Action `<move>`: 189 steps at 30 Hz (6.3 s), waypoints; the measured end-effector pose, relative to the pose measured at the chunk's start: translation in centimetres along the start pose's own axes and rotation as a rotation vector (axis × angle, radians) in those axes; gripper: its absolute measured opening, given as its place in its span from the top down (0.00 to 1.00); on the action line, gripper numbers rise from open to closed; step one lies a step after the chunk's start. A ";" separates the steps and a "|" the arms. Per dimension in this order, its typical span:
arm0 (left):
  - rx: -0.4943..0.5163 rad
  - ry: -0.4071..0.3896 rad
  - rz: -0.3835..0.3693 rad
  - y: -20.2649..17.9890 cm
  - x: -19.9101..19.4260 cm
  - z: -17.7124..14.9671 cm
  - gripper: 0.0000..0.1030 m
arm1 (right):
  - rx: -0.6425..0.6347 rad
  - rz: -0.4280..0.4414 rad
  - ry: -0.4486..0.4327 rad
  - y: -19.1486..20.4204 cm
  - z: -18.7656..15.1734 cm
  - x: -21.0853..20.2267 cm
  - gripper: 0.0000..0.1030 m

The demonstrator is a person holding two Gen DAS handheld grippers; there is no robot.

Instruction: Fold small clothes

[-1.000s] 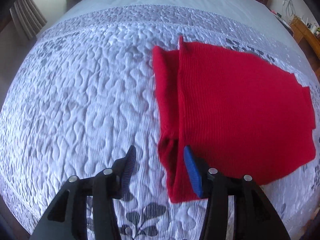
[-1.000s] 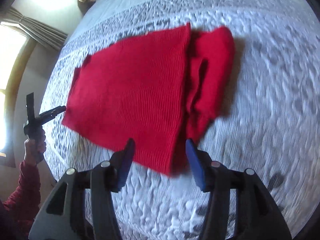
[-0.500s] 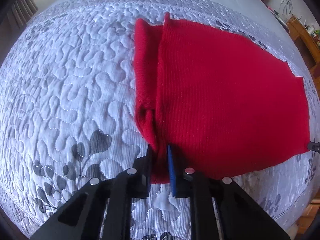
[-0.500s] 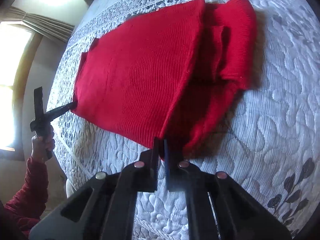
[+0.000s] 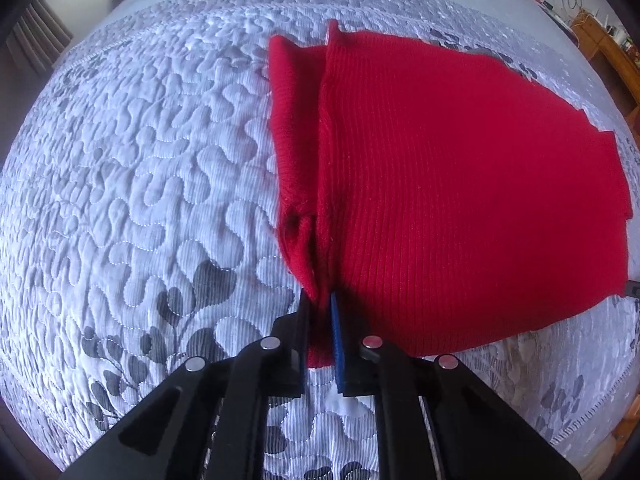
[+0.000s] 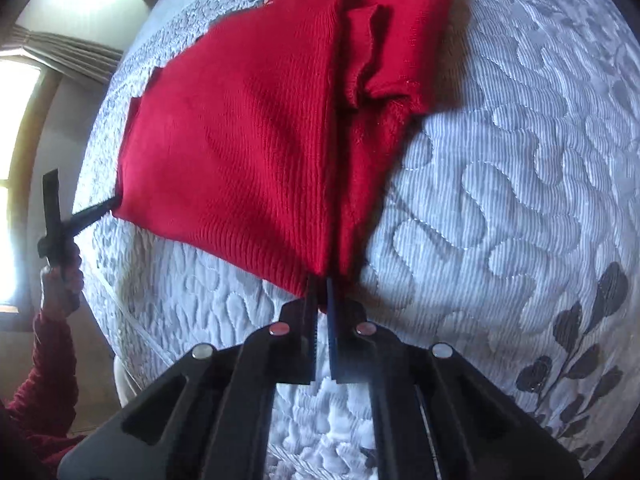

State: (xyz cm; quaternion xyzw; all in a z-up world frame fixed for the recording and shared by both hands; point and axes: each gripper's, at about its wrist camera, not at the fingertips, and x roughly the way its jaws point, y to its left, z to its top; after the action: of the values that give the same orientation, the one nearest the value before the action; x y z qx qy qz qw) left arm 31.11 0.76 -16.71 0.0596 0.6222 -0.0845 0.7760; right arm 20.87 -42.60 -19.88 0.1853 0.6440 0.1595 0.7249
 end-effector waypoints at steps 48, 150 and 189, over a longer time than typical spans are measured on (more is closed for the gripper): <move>-0.131 -0.007 -0.159 0.0 -1.7 -0.1 0.87 | 0.036 0.019 -0.040 1.6 2.4 -1.2 0.91; 0.104 0.041 -0.143 -15.4 1.6 0.9 0.56 | 0.234 0.120 -0.087 -4.8 -0.5 -3.5 0.42; -0.022 0.083 -0.418 -7.6 0.6 1.5 0.64 | -0.211 -0.258 -0.060 17.3 3.4 1.2 0.69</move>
State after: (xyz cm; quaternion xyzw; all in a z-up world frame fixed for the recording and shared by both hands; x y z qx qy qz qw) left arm 31.08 -6.97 -16.91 -0.0757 0.6535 -0.2341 0.7158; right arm 24.54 -27.01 -12.41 0.0285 0.6202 0.1262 0.7737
